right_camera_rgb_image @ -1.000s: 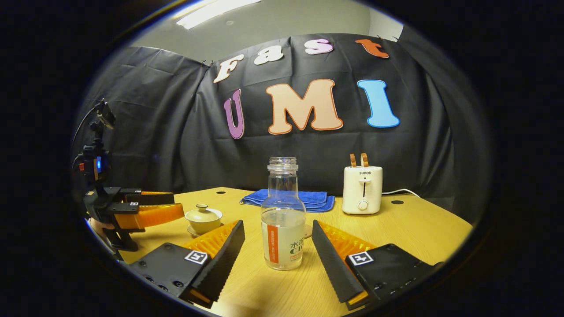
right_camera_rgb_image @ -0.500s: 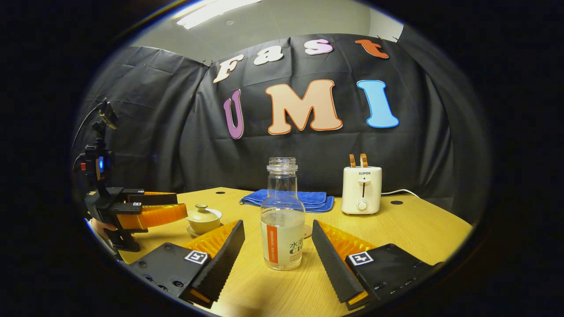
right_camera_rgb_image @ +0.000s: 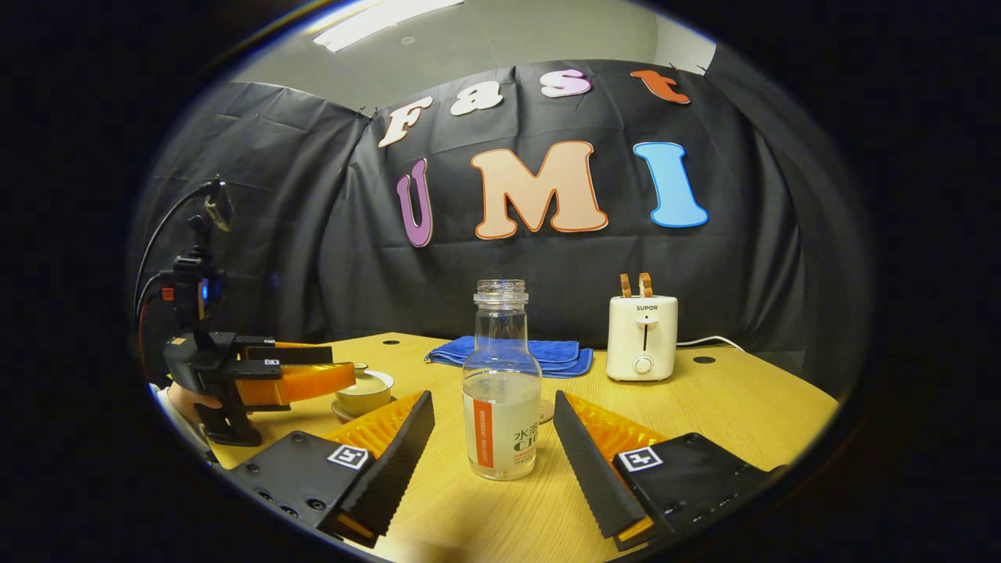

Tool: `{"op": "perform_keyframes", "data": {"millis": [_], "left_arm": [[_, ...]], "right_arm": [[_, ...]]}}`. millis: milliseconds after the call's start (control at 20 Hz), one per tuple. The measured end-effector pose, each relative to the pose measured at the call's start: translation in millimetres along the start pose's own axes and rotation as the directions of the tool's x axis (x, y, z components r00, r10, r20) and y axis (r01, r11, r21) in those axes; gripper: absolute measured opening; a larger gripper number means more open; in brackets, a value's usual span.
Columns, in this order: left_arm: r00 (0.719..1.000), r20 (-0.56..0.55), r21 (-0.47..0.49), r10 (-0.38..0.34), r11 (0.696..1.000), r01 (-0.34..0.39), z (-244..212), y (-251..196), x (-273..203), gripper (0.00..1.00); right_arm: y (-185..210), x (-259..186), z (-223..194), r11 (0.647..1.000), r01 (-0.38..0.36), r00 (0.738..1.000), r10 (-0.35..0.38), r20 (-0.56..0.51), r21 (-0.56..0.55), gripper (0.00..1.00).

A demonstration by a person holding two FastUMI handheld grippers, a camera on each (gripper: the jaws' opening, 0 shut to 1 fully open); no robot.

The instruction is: Open the teacup lid with one hand, grasp the water bottle and pour water into the teacup with the other hand; after pouring, place the water bottle on the coaster and then close the teacup lid.

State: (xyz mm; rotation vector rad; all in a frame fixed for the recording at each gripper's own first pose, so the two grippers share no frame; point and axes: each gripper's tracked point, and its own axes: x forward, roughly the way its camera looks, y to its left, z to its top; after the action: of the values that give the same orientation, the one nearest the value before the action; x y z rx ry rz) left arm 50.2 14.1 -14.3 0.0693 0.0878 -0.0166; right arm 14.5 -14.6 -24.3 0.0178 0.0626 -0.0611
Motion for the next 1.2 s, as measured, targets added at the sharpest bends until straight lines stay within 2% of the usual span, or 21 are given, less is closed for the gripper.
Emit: {"op": "perform_keyframes", "data": {"millis": [50,100,250,350,400,650,700,750,850,900,950,1000,1050,1200], "left_arm": [[1.0,-0.009,0.0,0.001,1.0,-0.001,-1,1,3,0.94],[1.0,-0.019,0.0,0.001,1.0,-0.001,-2,1,7,0.95],[0.998,-0.055,0.009,-0.014,1.0,0.014,-7,-2,15,0.89],[0.997,-0.071,0.011,-0.016,1.0,0.017,-9,-2,19,0.87],[0.997,-0.074,0.01,-0.013,1.0,0.014,-9,0,19,0.86],[0.995,-0.1,0.026,-0.013,1.0,0.016,-13,0,29,0.84],[0.994,-0.105,0.031,-0.012,0.999,0.015,-13,1,32,0.77],[0.994,-0.108,0.035,-0.011,0.999,0.015,-13,1,32,0.65],[0.994,-0.112,0.042,-0.001,0.999,0.006,-13,2,34,0.64],[0.994,-0.11,0.044,0.007,0.999,-0.002,-13,5,34,0.63],[0.994,-0.11,0.046,0.013,0.999,-0.008,-12,6,35,0.56],[0.994,-0.109,0.046,0.021,0.999,-0.016,-14,7,37,0.52],[0.994,-0.109,0.047,0.029,0.999,-0.024,-13,9,37,0.45],[0.993,-0.106,0.044,0.042,0.998,-0.038,-13,12,37,0.32]], "right_arm": [[0,0,1,1.0,0.0,1.0,0.0,0.0,0.0,0.98],[1,-1,0,1.0,0.0,1.0,0.0,0.0,0.0,0.93],[0,0,0,1.0,0.0,1.0,0.0,0.001,0.0,0.93],[1,0,0,1.0,0.0,1.0,0.0,0.001,0.0,0.94],[0,0,0,1.0,0.0,1.0,0.0,0.001,0.0,1.0],[1,0,0,1.0,0.0,1.0,0.0,0.001,0.0,0.93],[1,0,0,1.0,0.0,1.0,0.0,0.001,0.0,0.98],[0,0,0,1.0,0.0,1.0,0.0,0.001,0.0,0.93],[0,0,1,1.0,0.0,1.0,0.0,0.001,0.0,0.93],[0,1,0,1.0,0.0,1.0,0.0,0.001,0.0,0.98],[0,0,0,1.0,0.0,1.0,0.0,0.001,0.0,0.98],[0,0,0,1.0,0.0,1.0,0.0,0.001,0.0,0.93],[1,0,0,1.0,-0.001,1.0,0.001,0.001,0.0,0.94],[0,0,0,1.0,0.0,1.0,0.0,0.001,0.0,0.98]]}}
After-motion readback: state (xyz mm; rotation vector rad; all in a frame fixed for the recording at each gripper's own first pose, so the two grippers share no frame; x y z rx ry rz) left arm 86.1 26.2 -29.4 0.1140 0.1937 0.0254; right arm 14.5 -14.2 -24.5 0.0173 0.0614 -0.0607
